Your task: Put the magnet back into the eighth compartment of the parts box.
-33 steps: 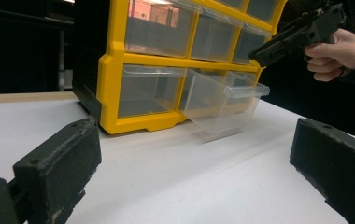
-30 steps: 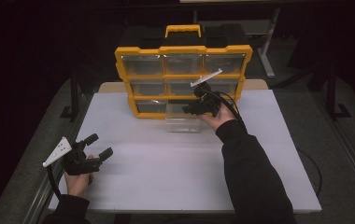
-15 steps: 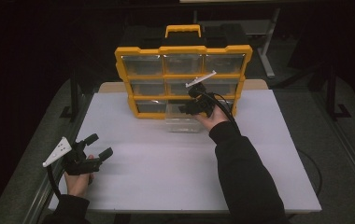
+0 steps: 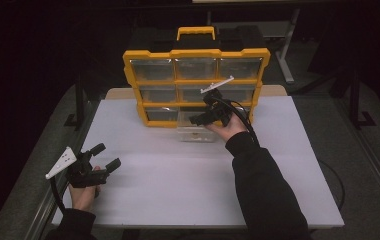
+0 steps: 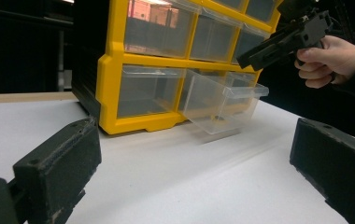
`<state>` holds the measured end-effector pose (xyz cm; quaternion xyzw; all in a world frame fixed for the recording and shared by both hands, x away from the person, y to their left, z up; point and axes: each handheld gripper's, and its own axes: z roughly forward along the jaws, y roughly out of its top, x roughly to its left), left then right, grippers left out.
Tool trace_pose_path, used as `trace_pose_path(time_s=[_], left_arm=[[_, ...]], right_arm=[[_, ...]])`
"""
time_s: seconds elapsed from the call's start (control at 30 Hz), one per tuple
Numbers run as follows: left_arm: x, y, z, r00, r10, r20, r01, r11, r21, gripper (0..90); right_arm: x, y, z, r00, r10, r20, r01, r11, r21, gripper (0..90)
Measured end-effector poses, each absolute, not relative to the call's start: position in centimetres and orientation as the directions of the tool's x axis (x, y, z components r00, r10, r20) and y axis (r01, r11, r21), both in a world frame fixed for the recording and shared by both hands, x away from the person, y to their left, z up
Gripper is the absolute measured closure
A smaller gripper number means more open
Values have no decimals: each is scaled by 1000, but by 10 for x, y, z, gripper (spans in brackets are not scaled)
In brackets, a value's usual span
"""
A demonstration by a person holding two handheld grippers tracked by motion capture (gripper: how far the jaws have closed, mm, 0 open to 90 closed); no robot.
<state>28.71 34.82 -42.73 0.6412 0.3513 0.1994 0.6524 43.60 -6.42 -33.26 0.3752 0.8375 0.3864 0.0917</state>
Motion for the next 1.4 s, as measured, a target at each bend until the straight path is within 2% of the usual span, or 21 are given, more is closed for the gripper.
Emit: trace_pose_path(time_s=[0.13,0.27,0.53,1.4], left_arm=[[287,348,-428,673,711,-202,192,97,977,18],[287,348,-428,674,710,-204,193,96,976,18],[287,348,-428,674,711,-203,193,96,977,18],[286,348,-428,672,713,-200,193,92,977,18]], right_arm=[[433,-65,-333,-712,690,130,551,435,712,131],[430,-67,-333,-723,679,129,540,439,718,113],[422,-72,-331,-736,667,119,523,447,725,12],[399,-110,-334,-732,671,114,480,390,786,0]])
